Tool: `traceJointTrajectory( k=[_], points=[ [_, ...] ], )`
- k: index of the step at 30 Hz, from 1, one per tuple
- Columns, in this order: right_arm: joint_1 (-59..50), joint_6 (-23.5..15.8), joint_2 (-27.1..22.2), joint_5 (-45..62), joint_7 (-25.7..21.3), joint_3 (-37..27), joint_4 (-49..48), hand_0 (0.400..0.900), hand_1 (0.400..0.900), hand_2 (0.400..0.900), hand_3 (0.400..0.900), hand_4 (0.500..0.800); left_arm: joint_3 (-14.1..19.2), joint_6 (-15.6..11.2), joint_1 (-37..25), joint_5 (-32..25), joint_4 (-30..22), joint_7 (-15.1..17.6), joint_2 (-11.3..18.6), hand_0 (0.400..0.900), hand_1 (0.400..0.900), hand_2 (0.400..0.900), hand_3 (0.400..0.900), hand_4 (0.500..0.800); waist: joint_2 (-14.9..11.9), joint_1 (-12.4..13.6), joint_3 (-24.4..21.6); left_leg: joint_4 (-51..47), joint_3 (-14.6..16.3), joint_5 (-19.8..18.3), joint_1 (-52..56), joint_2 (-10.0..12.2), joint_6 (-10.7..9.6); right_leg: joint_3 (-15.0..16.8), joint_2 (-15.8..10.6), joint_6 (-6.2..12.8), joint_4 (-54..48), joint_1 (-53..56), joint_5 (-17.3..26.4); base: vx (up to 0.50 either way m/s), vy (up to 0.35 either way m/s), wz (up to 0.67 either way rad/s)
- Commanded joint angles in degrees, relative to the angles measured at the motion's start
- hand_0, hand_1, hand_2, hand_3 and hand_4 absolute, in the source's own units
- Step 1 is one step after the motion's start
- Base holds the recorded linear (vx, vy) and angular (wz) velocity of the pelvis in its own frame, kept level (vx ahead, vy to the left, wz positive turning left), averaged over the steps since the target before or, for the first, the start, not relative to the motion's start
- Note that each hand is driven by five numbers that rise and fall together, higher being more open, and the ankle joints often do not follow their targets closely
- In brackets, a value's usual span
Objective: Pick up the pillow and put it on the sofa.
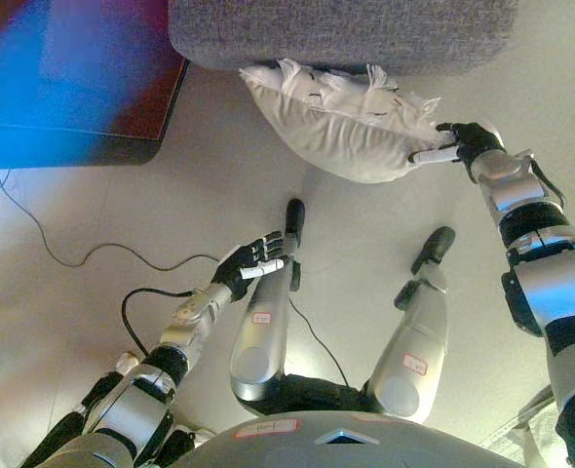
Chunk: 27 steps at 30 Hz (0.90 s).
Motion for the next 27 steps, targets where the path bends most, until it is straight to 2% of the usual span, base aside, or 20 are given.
traceJointTrajectory(
  k=[1,7,8,9,11,23,27],
  points=[
    [-7.02,-1.2,-6.4,0.33,-0.13,2.99,-1.99,0.9,0.9,0.9,0.9,0.8,-3.55,-2.33,6.05,-3.75,-4.32,-1.34,0.12,0.9,0.9,0.9,0.9,0.8,5.97,0.69,0.55,-4.22,-1.18,2.29,-2.25,0.5,2.52,2.86,-0.64,-0.78,4.92,-5.67,-1.03,-0.02,0.082,0.08],
    [-11.0,-2.57,-6.26,3.22,0.55,3.23,-3.49,0.9,0.9,0.9,0.9,0.8,-4.71,-3.69,8.22,-5.62,-6.59,-2.29,0.07,0.9,0.9,0.9,0.9,0.8,7.78,1.57,0.55,-4.73,-1.25,2.99,-5.07,-0.44,2.67,3.58,-0.69,-0.96,5.5,-8.89,-1.12,-0.01,0.07,0.08],
    [-11.34,-2.81,-6.08,2.97,0.68,3.35,-3.61,0.755,0.755,0.755,0.755,0.713,-4.73,-3.67,8.33,-5.65,-6.69,-2.42,0.01,0.9,0.9,0.9,0.9,0.8,7.9,1.64,0.55,-4.69,-1.25,3.02,-5.22,-0.54,2.65,3.59,-0.74,-0.96,5.53,-9.06,-1.12,-0.01,0.073,0.03],
    [-12.0,-2.82,-5.84,3.07,0.45,3.64,-3.85,0.4,0.4,0.4,0.4,0.5,-4.74,-3.59,8.42,-5.73,-7.01,-2.58,0.01,0.9,0.9,0.9,0.9,0.8,8.1,1.7,0.55,-4.7,-1.14,3.11,-5.4,-0.63,2.64,3.67,-0.78,-0.94,5.62,-9.37,-1.12,0.0,0.063,0.01],
    [-12.75,-1.57,-5.56,3.9,0.26,3.69,-4.05,0.4,0.4,0.4,0.4,0.5,-4.9,-3.47,8.58,-5.79,-7.39,-2.53,-0.11,0.9,0.9,0.9,0.9,0.8,8.22,1.75,0.55,-4.56,-0.97,3.14,-5.6,-0.67,2.62,3.8,-0.84,-0.98,5.76,-9.65,-1.1,0.01,0.059,-0.01],
    [-13.97,-2.62,-5.68,4.37,-1.51,2.6,-4.41,0.4,0.4,0.4,0.4,0.5,-5.68,-3.88,9.89,-6.22,-8.62,-2.14,-0.37,0.9,0.9,0.9,0.9,0.8,8.39,2.39,0.55,-5.28,-0.52,3.56,-5.23,-0.36,2.56,2.72,-1.52,-0.77,5.49,-9.26,-0.61,0.0,0.003,0.01],
    [-12.88,-2.88,-5.61,4.85,1.09,2.14,-5.44,0.4,0.4,0.4,0.4,0.5,-5.13,-3.61,10.59,-6.46,-8.55,-2.4,-0.13,0.9,0.9,0.9,0.9,0.8,8.02,2.31,0.55,-5.65,-0.17,3.42,-3.95,-0.19,2.57,2.06,-1.43,-0.74,5.09,-8.11,-0.62,0.01,-0.004,-0.05]
  ],
)
